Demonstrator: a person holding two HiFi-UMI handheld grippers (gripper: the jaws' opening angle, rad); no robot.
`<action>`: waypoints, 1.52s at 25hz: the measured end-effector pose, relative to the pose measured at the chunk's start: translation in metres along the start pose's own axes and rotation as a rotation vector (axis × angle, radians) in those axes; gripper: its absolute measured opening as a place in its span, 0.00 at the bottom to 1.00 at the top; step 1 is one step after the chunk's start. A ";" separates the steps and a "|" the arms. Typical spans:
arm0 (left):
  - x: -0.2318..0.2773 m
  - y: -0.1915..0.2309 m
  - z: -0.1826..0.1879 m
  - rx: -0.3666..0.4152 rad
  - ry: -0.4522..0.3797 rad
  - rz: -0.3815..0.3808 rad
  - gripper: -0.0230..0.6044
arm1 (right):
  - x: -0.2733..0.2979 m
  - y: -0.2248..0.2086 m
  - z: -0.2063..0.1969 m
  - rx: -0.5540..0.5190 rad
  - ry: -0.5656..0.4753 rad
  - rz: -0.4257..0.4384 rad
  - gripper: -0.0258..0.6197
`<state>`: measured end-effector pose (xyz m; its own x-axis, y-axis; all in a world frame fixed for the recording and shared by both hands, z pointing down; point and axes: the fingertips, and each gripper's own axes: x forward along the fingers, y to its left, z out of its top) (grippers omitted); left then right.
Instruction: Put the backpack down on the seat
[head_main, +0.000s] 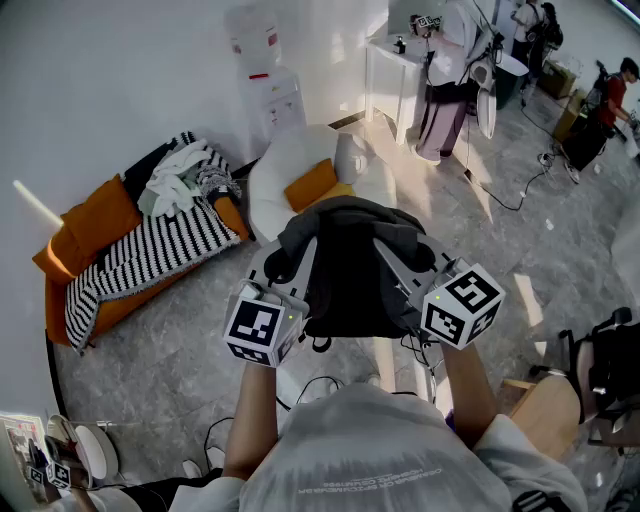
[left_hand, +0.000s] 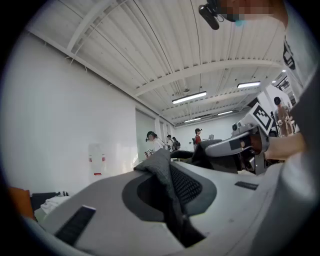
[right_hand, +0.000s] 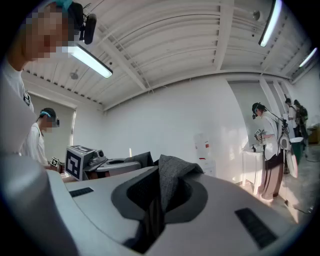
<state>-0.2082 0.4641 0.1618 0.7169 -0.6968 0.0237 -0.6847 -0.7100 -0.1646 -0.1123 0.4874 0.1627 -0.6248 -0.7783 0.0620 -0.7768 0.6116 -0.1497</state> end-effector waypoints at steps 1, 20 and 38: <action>0.004 -0.003 0.000 0.001 0.000 -0.001 0.10 | -0.003 -0.004 0.000 -0.004 -0.001 0.000 0.09; 0.056 -0.038 -0.005 0.042 0.062 0.050 0.11 | -0.026 -0.066 -0.008 -0.007 0.068 0.048 0.09; 0.100 -0.054 -0.022 0.022 0.078 0.025 0.11 | -0.035 -0.113 -0.021 0.039 0.082 0.036 0.09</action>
<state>-0.1025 0.4309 0.1950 0.6865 -0.7208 0.0958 -0.6988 -0.6903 -0.1876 -0.0048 0.4484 0.1985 -0.6576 -0.7409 0.1367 -0.7513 0.6315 -0.1916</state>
